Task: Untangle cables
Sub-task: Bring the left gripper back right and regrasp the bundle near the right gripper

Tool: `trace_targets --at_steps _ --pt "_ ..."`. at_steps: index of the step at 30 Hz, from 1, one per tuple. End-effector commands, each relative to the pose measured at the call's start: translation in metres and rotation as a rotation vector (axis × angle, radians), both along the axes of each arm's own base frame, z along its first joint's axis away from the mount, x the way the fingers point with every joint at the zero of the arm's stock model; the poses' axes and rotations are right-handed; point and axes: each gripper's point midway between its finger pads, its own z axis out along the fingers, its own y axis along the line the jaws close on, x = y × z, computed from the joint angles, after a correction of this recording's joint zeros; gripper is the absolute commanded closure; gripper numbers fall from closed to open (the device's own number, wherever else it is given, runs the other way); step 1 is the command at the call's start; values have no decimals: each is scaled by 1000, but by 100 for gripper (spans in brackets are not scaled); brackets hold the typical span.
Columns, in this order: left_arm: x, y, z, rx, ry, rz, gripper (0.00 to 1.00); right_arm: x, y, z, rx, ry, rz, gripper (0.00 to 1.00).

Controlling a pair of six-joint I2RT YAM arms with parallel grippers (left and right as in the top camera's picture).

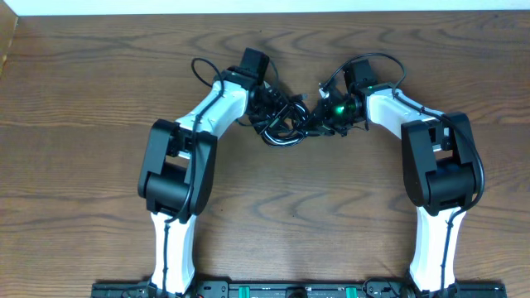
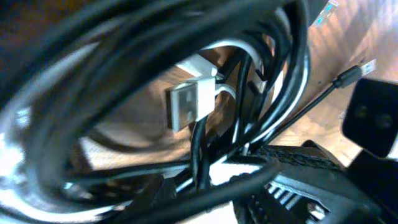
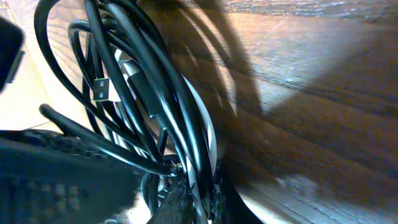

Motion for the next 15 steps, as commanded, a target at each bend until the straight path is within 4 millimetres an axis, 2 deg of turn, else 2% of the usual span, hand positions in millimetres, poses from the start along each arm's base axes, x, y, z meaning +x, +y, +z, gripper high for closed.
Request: trace_targets --at_steps 1,5,10,14,15 --pt "-7 -4 -15 5 42 5 65 -4 -3 -11 -35 11 2 95" --pt "-6 -4 -15 5 44 11 64 -4 -3 -11 -35 11 1 95" --pt "-10 -5 -26 11 71 11 65 -4 -3 -11 -35 11 1 95" --pt "-9 -8 -21 -28 74 5 67 -4 -3 -11 -35 11 1 95" --pt "-9 -10 -18 -54 79 3 71 -4 -3 -11 -35 11 1 95"
